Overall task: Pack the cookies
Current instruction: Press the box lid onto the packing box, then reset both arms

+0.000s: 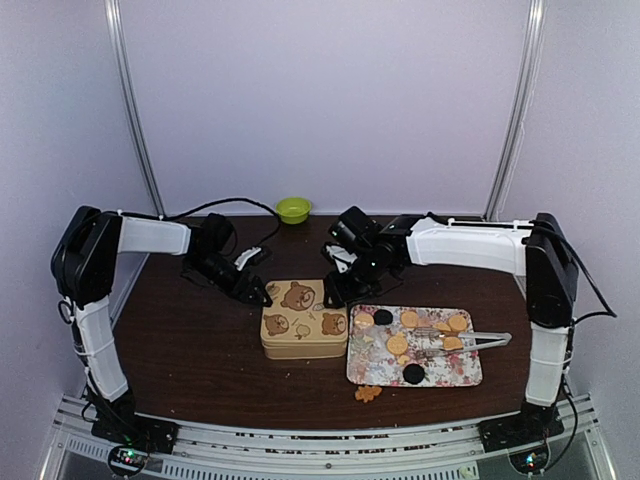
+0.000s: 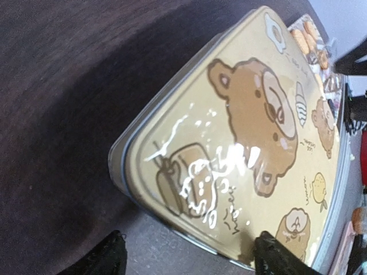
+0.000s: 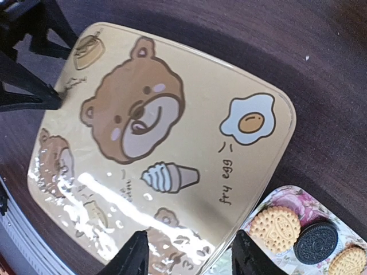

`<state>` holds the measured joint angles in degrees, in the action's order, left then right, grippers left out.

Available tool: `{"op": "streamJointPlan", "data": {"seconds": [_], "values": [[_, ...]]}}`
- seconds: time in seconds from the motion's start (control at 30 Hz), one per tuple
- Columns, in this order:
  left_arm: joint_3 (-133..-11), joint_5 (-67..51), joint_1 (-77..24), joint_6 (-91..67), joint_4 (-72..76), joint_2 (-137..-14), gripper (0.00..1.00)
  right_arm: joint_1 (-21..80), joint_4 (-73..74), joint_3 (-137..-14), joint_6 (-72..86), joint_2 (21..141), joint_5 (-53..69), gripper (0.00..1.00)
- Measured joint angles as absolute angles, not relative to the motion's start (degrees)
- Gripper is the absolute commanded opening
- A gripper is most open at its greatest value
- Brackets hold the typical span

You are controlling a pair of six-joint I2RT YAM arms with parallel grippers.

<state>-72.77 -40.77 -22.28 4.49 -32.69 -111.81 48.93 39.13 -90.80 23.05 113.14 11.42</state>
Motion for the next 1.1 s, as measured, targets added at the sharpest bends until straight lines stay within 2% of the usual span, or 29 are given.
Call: {"op": "streamJointPlan", "data": {"seconds": [0.13,0.27,0.37,0.43,0.47,0.67,0.9,1.1], "values": [[-71.92,-37.5,-22.33,6.63,-35.33,-109.3,0.97,49.5,39.09,-90.8,22.68,110.21,10.61,0.51],[-72.03,-35.33,-21.93,8.99,-38.35,-106.26,0.98,49.34,39.27,-90.8,22.39,109.8,9.02,0.61],[-73.23,-33.71,-20.75,10.31,-41.52,-104.81,0.98,48.88,38.65,-89.27,22.24,108.05,6.59,0.76],[-73.97,-32.18,-18.72,10.94,-42.87,-103.59,0.98,48.03,37.1,-85.62,22.17,103.94,3.7,0.89],[-74.11,-31.4,-17.61,11.09,-43.16,-102.91,0.98,47.4,35.97,-83.02,21.98,101.01,1.83,0.99],[-74.17,-21.47,-8.88,11.11,-41.21,-98.32,0.98,40.29,27.11,-68.18,21.19,82.43,-12.71,1.0],[-68.01,-16.56,-0.01,7.75,-25.19,-93.54,0.98,26.57,16.1,-53.93,21.69,72.07,-27.97,1.0],[-54.41,-13.87,0.4,4.36,-6.59,-87.42,0.98,20.58,-10.04,-30.85,12.05,64.36,-39.62,1.0]]}}
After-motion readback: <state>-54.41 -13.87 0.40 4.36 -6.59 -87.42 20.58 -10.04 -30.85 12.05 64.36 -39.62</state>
